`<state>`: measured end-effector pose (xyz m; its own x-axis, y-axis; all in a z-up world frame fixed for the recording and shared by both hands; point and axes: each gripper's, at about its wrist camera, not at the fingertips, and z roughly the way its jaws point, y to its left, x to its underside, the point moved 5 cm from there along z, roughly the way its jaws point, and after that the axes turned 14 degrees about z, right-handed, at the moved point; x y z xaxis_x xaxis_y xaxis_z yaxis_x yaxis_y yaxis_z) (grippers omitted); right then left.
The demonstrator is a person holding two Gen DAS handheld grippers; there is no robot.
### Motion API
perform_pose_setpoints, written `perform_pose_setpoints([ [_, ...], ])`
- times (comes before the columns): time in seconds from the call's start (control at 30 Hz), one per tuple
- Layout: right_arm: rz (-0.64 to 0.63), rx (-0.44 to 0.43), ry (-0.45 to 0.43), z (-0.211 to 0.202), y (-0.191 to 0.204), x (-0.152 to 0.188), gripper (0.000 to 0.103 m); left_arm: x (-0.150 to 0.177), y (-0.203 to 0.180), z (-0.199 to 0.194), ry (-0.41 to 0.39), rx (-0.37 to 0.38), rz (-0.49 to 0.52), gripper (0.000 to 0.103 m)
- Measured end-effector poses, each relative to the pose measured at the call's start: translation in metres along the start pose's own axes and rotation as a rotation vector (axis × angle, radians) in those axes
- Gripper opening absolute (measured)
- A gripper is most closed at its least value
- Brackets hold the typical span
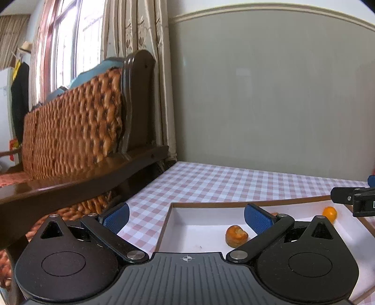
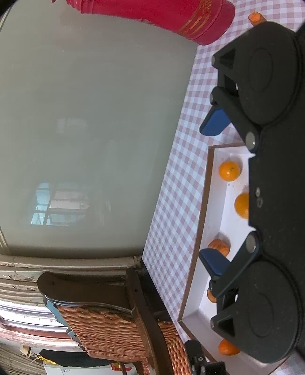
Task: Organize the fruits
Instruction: 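Open both tools to drop the oranges into the tray, then move both open tools back toward the remaining fruits on the table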
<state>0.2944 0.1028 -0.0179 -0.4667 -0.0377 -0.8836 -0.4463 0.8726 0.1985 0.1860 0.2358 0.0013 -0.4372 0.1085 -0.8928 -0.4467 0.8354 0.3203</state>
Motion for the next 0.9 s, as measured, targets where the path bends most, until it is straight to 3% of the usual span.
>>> perform_pose_setpoints([
  [0.17,0.002,-0.015,0.002,-0.008,0.001,0.0,0.097,-0.001,0.002,-0.006,0.027,-0.025,0.002,0.103],
  [0.63,-0.03,-0.001,-0.029,-0.062,-0.012,0.006,0.097,0.005,-0.001,-0.046,0.022,0.05,-0.052,0.103],
  [0.9,-0.049,0.016,-0.062,-0.098,-0.019,0.014,0.097,0.014,-0.018,-0.093,-0.047,0.078,-0.007,0.103],
])
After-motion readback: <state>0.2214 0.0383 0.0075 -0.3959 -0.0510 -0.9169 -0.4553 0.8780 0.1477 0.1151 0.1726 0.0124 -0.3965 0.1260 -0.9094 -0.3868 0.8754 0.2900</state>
